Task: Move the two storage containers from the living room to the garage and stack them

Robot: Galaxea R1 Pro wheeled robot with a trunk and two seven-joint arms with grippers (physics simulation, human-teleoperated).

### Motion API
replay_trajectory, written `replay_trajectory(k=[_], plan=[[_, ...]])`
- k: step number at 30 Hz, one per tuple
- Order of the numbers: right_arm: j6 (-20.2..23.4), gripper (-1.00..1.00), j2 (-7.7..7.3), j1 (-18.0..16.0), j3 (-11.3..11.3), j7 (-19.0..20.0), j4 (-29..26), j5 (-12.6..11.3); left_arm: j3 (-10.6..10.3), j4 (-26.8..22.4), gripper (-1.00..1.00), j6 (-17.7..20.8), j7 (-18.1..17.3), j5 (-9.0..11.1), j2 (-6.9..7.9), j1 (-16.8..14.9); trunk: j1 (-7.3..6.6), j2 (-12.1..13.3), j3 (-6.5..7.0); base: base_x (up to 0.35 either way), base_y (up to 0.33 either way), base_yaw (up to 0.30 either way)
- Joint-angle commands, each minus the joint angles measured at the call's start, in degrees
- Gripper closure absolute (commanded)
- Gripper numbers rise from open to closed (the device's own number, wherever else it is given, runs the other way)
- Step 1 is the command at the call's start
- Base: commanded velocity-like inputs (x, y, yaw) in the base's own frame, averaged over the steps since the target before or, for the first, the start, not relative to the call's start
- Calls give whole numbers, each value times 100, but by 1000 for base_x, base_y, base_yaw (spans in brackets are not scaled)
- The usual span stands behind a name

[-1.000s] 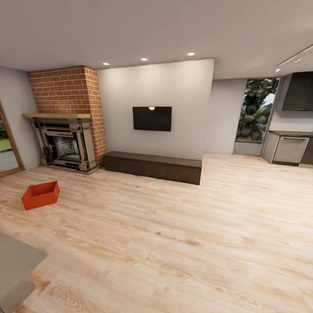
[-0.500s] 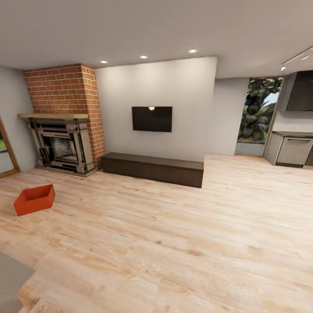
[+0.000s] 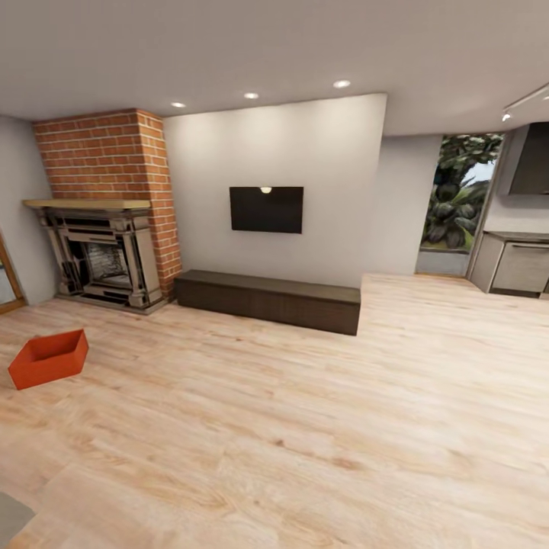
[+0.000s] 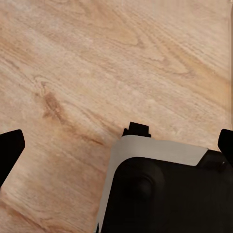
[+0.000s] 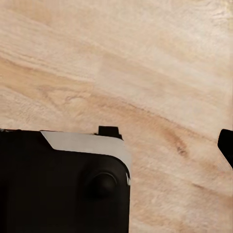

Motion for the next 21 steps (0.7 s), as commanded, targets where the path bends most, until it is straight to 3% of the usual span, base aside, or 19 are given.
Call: replay_trajectory(k=[1,21], plan=[[-30,-100,2,-7,54,5,18,-40,-2,5,-100,-20,3,37,-1,-4,4,-4,-7,318,0,0],[-30,-100,-14,-7,15,-11,18,-84,-2,5,-100,-29,3,37,-1,-4,4,-4,-7,318,0,248]])
